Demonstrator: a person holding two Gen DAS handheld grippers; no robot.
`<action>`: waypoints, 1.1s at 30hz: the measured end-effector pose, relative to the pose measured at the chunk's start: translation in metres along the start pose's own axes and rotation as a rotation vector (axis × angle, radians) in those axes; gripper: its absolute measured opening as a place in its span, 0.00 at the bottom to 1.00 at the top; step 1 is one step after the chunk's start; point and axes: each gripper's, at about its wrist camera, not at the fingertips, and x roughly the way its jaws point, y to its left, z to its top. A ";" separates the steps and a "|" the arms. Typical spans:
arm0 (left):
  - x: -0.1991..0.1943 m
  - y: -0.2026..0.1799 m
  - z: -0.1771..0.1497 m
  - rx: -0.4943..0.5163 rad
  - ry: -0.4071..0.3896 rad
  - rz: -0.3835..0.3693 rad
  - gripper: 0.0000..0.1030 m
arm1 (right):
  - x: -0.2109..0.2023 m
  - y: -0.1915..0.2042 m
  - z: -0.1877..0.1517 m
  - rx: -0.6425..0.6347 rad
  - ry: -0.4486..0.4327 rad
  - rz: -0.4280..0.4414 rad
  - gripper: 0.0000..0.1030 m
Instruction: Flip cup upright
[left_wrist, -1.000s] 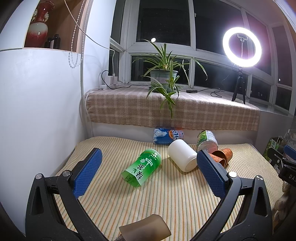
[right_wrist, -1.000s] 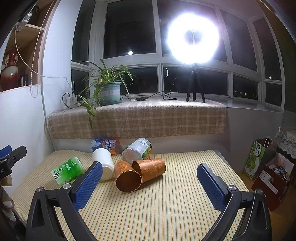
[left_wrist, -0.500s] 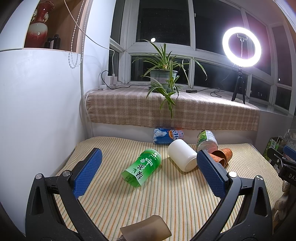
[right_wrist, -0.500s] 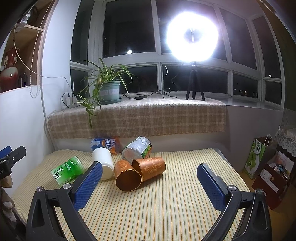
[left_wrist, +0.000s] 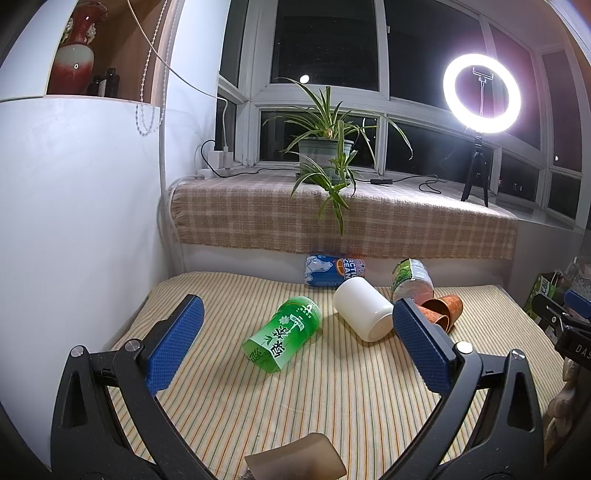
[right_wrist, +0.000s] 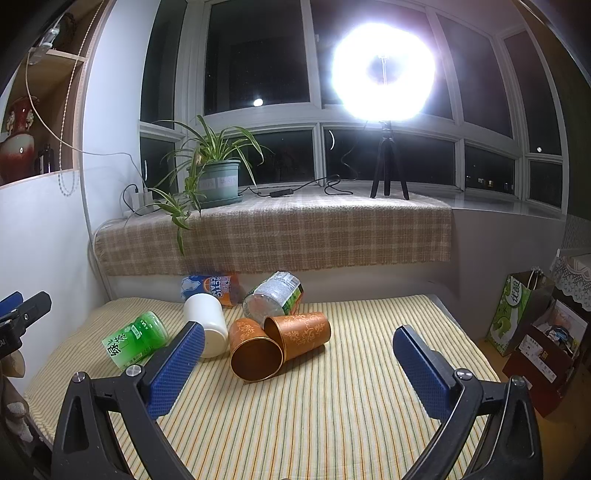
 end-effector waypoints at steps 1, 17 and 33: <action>0.000 0.000 0.000 0.000 0.001 0.000 1.00 | 0.000 0.000 0.000 -0.001 0.000 -0.001 1.00; 0.000 -0.001 -0.001 -0.001 0.003 0.001 1.00 | 0.001 0.000 -0.005 0.005 0.008 -0.004 1.00; 0.007 -0.002 -0.005 0.020 0.034 -0.008 1.00 | 0.006 -0.005 -0.008 0.024 0.035 -0.006 1.00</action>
